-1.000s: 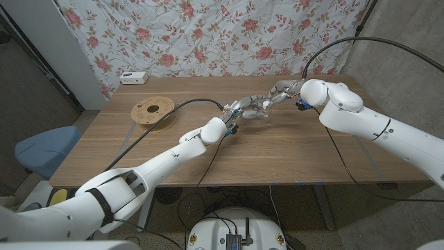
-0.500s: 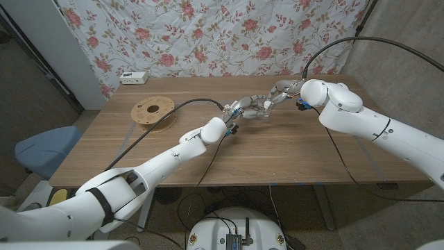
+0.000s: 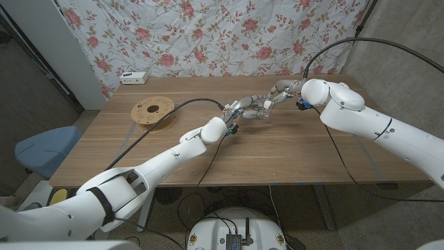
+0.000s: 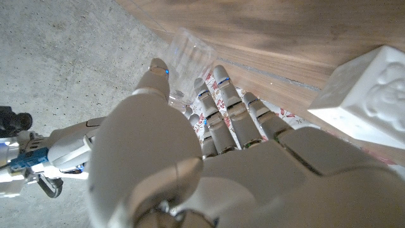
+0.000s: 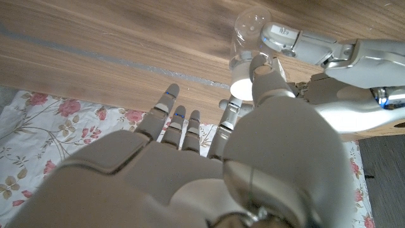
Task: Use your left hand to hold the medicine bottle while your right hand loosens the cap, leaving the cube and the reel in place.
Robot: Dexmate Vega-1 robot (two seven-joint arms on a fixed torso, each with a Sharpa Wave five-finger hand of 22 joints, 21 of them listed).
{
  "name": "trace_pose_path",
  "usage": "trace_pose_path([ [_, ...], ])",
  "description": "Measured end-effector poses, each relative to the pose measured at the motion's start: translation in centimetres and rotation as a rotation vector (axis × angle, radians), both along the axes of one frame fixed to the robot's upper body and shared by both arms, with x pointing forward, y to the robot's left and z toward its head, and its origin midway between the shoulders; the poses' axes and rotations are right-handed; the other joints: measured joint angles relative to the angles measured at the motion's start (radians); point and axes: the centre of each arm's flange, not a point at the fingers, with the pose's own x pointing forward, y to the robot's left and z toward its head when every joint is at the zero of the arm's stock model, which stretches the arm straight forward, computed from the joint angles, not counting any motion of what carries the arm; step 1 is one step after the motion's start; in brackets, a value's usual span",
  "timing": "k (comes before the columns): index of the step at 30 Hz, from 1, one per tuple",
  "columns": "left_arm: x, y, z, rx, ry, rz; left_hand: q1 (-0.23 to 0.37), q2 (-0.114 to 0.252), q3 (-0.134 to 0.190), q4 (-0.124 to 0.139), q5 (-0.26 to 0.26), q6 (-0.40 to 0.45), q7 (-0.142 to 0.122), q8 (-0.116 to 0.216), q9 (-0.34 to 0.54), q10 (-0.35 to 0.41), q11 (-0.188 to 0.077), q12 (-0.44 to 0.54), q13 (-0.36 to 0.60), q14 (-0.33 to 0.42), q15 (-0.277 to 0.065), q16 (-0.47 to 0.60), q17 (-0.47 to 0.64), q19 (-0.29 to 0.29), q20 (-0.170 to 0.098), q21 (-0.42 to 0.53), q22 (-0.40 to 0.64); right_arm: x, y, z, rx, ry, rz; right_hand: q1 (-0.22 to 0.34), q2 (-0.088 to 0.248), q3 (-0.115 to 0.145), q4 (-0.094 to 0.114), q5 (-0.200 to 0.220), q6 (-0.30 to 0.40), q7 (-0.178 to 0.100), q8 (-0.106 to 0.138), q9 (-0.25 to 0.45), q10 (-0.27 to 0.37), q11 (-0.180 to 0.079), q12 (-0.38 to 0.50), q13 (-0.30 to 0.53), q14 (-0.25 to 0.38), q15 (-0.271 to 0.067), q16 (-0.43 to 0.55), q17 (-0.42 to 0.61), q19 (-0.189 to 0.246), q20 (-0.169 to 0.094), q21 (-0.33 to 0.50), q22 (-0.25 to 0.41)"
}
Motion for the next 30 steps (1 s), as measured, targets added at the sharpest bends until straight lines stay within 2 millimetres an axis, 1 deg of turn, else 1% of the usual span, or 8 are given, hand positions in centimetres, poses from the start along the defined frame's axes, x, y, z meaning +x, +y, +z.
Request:
trace_pose_path([
  [4,0.0,0.0,0.0,0.000,0.000,-0.001,-0.005,-0.003,0.003,0.003,0.000,0.000,0.000,0.000,0.000,0.000,0.000,0.002,0.000,0.000,0.000,0.000,0.000,0.000,0.000,0.000,0.000,0.1,-0.4,0.2,0.007,-0.003,-0.008,0.012,0.002,0.005,0.002,0.000,-0.002,-0.002,0.014,-0.002,0.002,-0.016,0.000,0.000,-0.004,-0.004,0.000,0.000,0.000,0.000,0.000,0.000],
  [6,0.0,0.0,0.0,0.000,0.000,-0.002,-0.005,-0.003,0.003,0.003,0.000,0.000,0.000,0.000,0.000,0.000,0.000,0.003,0.000,0.000,0.000,0.000,0.000,0.000,0.000,0.000,0.000,0.1,-0.7,0.2,0.009,-0.003,-0.014,0.016,0.003,0.005,0.002,0.000,-0.002,-0.002,0.015,-0.004,-0.002,-0.024,0.000,0.000,-0.004,-0.004,0.000,0.000,0.000,0.000,0.000,0.000],
  [7,0.1,0.0,0.0,0.001,0.003,0.000,-0.005,-0.003,0.004,0.003,-0.001,0.000,0.000,0.000,0.000,0.000,0.000,0.003,0.000,0.001,-0.001,0.000,0.000,0.000,0.000,0.000,0.000,0.1,-0.2,0.0,0.026,0.011,0.028,0.017,0.004,0.005,0.002,0.000,-0.002,-0.002,0.015,-0.004,-0.004,-0.025,0.000,0.000,0.000,-0.008,0.000,0.000,0.000,0.000,0.000,0.000],
  [9,0.1,-0.1,0.0,0.001,0.003,0.000,-0.005,-0.003,0.008,-0.001,-0.002,0.000,0.000,0.000,0.000,0.000,0.000,0.003,0.000,0.006,-0.006,0.000,0.000,0.000,0.000,0.000,0.000,0.2,-0.3,0.0,0.031,0.013,0.033,0.021,0.006,0.005,0.002,0.000,-0.002,-0.002,0.015,-0.006,-0.004,-0.025,-0.005,0.000,-0.002,-0.013,0.000,0.000,0.000,0.000,-0.004,0.000],
  [21,0.3,-0.1,-0.1,0.002,0.007,0.002,-0.007,-0.005,0.008,-0.001,-0.002,0.000,0.000,0.000,0.000,0.004,0.000,0.007,-0.001,0.007,-0.004,0.000,0.000,0.000,0.000,0.000,0.000,0.4,-0.8,0.2,0.059,0.038,0.066,0.056,0.032,0.022,0.001,0.001,-0.005,-0.005,0.014,-0.006,-0.014,-0.047,-0.008,0.000,-0.010,-0.020,0.000,0.000,-0.008,-0.008,-0.008,0.000],
  [25,0.3,-0.2,0.0,0.002,0.005,0.000,-0.007,-0.005,0.011,-0.004,-0.002,0.000,0.000,0.000,0.000,0.004,0.000,0.007,-0.001,0.007,-0.004,0.000,0.000,0.000,0.000,0.000,0.000,0.5,-1.3,0.6,0.061,0.031,0.056,0.076,0.038,0.026,0.001,0.005,-0.005,-0.005,0.010,-0.007,-0.020,-0.052,-0.010,0.000,-0.015,-0.025,0.000,0.000,-0.010,-0.010,-0.008,0.000],
  [28,0.3,-0.2,0.0,0.002,0.005,-0.001,-0.007,-0.005,0.013,-0.004,-0.004,0.000,0.000,0.000,0.000,0.004,0.000,0.007,-0.001,0.007,-0.004,0.000,0.000,0.000,0.000,0.000,0.000,0.6,-1.6,0.9,0.061,0.028,0.049,0.087,0.045,0.029,0.004,0.005,-0.016,-0.016,0.004,-0.010,-0.027,-0.058,-0.017,0.000,-0.024,-0.023,-0.005,0.000,-0.020,-0.013,-0.008,0.000],
  [30,0.5,-0.2,0.0,0.004,0.008,0.003,-0.007,-0.005,0.016,-0.002,-0.004,0.000,0.000,0.000,0.000,0.004,0.000,0.007,-0.001,0.007,-0.004,0.000,0.000,0.000,0.000,0.000,0.000,0.6,-1.2,0.5,0.071,0.067,0.082,0.088,0.046,0.030,0.005,0.005,-0.020,-0.020,-0.003,-0.013,-0.032,-0.054,-0.017,0.000,-0.028,-0.020,-0.005,0.000,-0.020,-0.013,-0.008,0.000],
])
